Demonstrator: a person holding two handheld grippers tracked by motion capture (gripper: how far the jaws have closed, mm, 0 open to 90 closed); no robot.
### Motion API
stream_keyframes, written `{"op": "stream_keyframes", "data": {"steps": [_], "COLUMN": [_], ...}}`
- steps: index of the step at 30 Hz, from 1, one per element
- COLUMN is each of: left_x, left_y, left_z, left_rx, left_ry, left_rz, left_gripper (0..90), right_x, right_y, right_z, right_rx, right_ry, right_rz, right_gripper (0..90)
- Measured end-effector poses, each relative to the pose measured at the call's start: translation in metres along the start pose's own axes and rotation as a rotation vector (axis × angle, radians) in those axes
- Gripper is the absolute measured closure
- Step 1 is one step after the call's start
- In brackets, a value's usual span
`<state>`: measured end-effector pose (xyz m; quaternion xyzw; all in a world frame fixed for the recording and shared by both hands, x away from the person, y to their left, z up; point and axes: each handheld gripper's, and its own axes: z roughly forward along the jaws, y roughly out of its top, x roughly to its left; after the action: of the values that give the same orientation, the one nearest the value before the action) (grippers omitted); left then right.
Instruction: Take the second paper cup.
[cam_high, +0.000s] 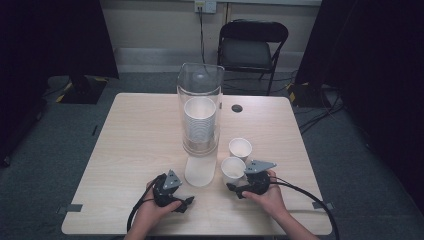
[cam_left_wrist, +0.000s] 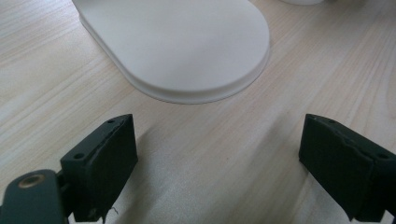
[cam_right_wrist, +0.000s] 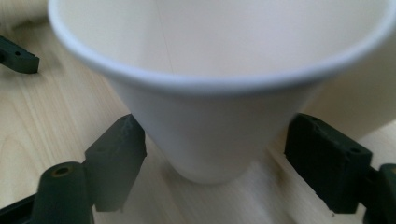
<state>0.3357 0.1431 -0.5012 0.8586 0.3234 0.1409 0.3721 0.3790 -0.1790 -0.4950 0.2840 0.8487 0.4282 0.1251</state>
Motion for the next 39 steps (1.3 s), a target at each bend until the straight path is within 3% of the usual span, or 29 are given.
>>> {"op": "stream_keyframes", "data": {"steps": [7,24,39], "left_x": [0.000,0.000,0.000], "left_y": [0.000,0.000,0.000], "left_z": [0.000,0.000,0.000], "left_rx": [0.002,0.000,0.000], "left_ry": [-0.001,0.000,0.000], "left_rz": [0.000,0.000,0.000], "left_gripper": [10.8,10.8,10.8], "right_x": [-0.005,-0.030,-0.047], "right_y": [-0.006,-0.030,-0.065], "right_z": [-0.020,-0.069,-0.104], "right_rx": [0.000,-0.038,0.028], "right_ry": [-0.019,-0.049,-0.075], "right_rz": [-0.023,0.028,0.054], "right_gripper": [16.9,16.5,15.6]}}
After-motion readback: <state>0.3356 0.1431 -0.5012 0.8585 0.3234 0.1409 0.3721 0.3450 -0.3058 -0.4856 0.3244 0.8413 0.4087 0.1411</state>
